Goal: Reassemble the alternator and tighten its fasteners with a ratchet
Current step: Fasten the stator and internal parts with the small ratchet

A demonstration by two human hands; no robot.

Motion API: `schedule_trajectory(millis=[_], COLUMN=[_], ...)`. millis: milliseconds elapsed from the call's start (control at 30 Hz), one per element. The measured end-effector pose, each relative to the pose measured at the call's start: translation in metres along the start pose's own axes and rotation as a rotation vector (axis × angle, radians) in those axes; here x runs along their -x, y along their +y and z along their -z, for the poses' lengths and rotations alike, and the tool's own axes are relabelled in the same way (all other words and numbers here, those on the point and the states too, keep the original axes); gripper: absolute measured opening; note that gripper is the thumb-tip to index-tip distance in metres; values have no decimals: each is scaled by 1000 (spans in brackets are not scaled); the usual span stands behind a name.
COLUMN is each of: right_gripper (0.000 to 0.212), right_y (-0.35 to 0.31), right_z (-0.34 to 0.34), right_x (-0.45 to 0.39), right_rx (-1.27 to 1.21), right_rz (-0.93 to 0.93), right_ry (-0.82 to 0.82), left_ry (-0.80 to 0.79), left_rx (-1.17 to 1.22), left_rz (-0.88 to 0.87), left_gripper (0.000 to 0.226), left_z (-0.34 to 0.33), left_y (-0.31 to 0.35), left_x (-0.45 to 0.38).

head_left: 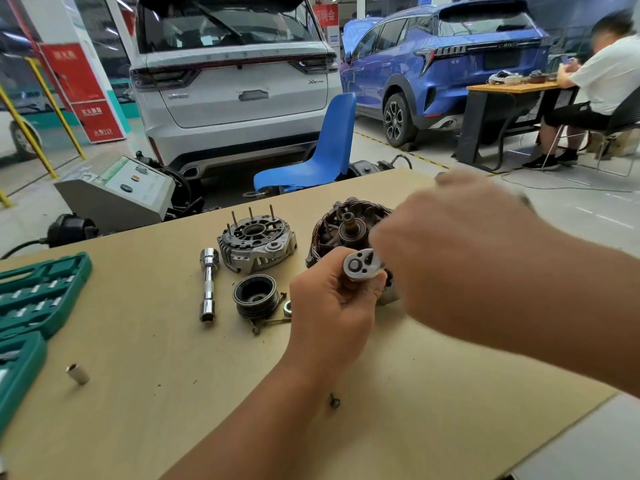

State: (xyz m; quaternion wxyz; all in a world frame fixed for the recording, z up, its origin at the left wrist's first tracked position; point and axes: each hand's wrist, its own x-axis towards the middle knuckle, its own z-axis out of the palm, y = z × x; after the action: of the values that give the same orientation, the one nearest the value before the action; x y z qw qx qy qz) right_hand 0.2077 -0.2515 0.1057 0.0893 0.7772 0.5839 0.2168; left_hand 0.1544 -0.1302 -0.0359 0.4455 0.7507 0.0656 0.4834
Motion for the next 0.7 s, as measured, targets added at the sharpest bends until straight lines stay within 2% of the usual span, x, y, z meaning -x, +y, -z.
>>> schedule_trajectory(millis=[100,167,233,300,367,400,533,567,667,700], right_gripper=[24,12,9,15,18,16,17,20,30,31], right_y=[-2,10,15,9,2,3,19,19,4,2], right_z=[1,2,4,1,-4,-5,1,2,-4,-6], right_x=[3,-2,-6,-8,-7,-7,-9,-10,-5,-3], right_rx=[-76,-26,32,-57,-221,-203,38,64,-8,-26], right_rz=[9,-33,-81,-41,-16,-19,-72,-90,-23,-17], right_ry=[-65,25,102,11,-183,-195,128,138,1,-3], left_ry=[10,-10,-18,1,13,16,-10,-11,32,42], left_rx=[24,18,11,19,22,20,-3,-10,-84,-91], left_rz=[4,22,39,35,37,34,46,48,18,20], left_gripper=[22,17,8,15,25,24,3,2,25,25], left_z=[1,1,1,1,2,2,4,4,5,6], left_y=[0,-1,0,1,0,0,-2,-2,0,-1], left_x=[0,-1,0,0,-1,-1,-2,-2,-1,-2])
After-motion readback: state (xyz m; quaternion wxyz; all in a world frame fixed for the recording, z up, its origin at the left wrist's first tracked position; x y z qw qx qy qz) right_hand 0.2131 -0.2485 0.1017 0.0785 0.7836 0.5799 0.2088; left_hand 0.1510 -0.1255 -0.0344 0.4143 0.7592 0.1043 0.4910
